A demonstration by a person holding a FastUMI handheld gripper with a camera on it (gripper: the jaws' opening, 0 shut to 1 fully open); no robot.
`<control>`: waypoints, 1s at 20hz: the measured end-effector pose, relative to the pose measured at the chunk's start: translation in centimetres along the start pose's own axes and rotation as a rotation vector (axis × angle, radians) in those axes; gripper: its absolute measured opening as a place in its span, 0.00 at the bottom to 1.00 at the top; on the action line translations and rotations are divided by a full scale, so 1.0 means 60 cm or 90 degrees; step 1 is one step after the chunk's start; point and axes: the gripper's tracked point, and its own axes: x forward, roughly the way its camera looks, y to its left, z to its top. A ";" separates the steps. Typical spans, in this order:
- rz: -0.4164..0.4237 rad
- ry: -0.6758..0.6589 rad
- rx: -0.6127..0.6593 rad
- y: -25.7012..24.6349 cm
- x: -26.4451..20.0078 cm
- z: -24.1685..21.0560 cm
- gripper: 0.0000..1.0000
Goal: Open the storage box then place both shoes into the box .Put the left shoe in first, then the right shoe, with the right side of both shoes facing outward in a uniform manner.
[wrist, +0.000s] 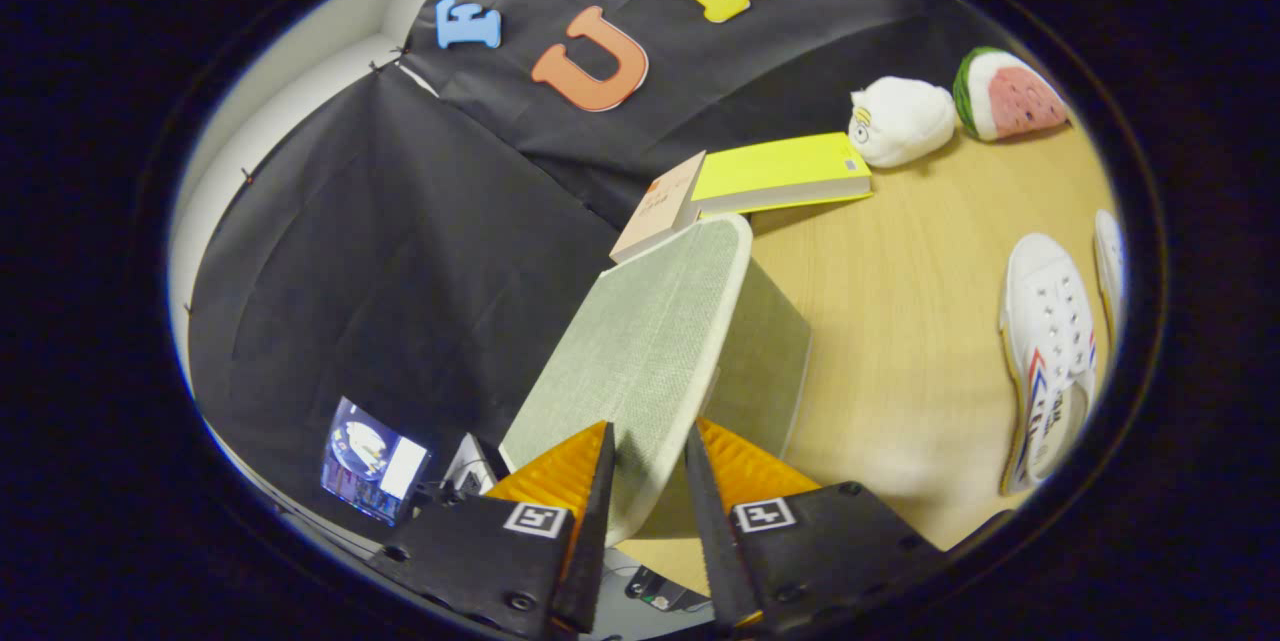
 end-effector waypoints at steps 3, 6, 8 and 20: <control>-0.008 -0.008 -0.054 0.035 -0.016 0.025 0.24; -0.007 -0.027 -0.102 0.086 -0.026 0.066 0.15; -0.006 -0.040 -0.133 0.130 -0.032 0.093 0.12; -0.064 -0.106 -0.310 0.396 0.112 0.192 0.08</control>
